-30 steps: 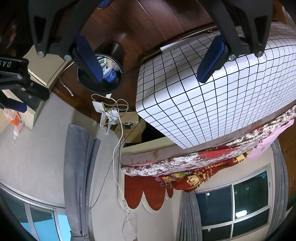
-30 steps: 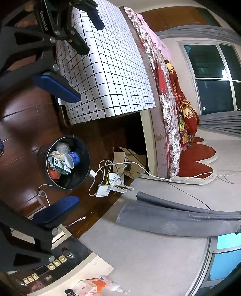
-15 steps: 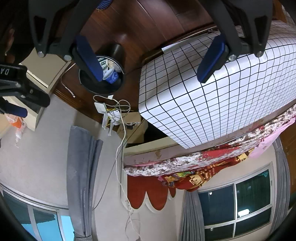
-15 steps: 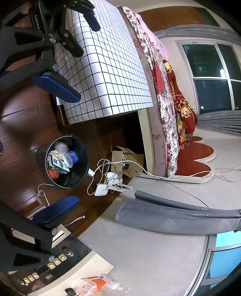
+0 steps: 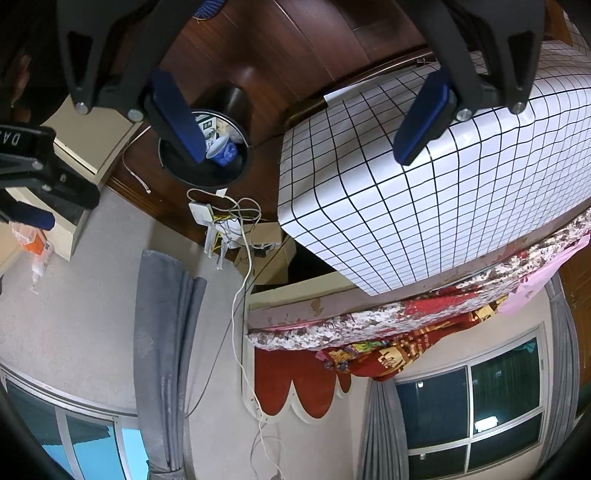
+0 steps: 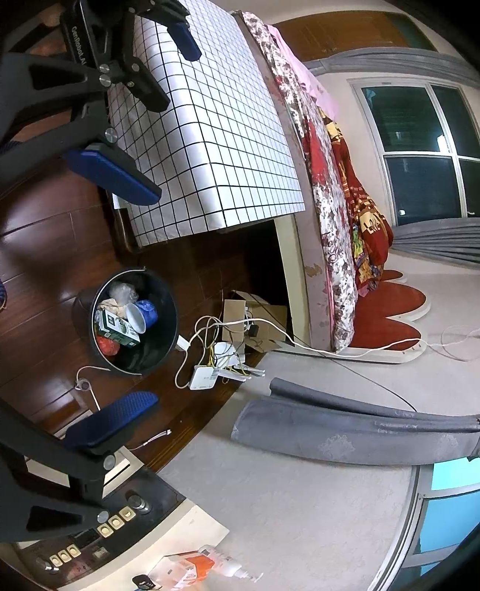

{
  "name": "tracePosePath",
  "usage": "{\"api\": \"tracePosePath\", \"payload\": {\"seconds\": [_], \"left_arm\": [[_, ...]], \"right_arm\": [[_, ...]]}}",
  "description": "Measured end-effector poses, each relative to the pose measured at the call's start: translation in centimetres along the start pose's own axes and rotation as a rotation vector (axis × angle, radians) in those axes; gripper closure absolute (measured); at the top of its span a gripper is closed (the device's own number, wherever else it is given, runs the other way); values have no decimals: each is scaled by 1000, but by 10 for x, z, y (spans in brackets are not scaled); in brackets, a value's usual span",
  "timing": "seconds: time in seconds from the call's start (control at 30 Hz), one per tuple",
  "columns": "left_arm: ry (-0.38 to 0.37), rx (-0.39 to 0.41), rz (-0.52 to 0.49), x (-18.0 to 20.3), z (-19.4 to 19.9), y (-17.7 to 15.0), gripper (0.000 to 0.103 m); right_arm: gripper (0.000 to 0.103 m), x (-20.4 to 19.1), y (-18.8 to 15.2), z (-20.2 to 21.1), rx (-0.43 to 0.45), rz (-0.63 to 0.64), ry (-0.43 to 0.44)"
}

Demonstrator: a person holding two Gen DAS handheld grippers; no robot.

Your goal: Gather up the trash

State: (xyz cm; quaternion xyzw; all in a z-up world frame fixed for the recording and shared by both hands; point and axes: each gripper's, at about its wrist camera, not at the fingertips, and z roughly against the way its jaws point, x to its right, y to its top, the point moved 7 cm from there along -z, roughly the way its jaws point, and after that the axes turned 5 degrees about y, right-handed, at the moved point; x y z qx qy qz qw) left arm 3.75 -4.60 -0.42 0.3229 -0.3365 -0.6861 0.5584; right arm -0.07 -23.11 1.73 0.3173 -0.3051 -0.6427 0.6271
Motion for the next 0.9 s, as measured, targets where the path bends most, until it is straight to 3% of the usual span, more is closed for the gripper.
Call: {"api": "tracePosePath", "payload": {"seconds": [0.37, 0.7, 0.9], "left_arm": [[9, 17, -6, -2, -1, 6, 1], [46, 85, -23, -7, 6, 14, 1], [19, 71, -24, -4, 5, 13, 1]], "right_arm": [[1, 0, -2, -2, -4, 0, -2], [1, -4, -4, -5, -8, -3, 1], [1, -3, -6, -6, -9, -5, -3]]}}
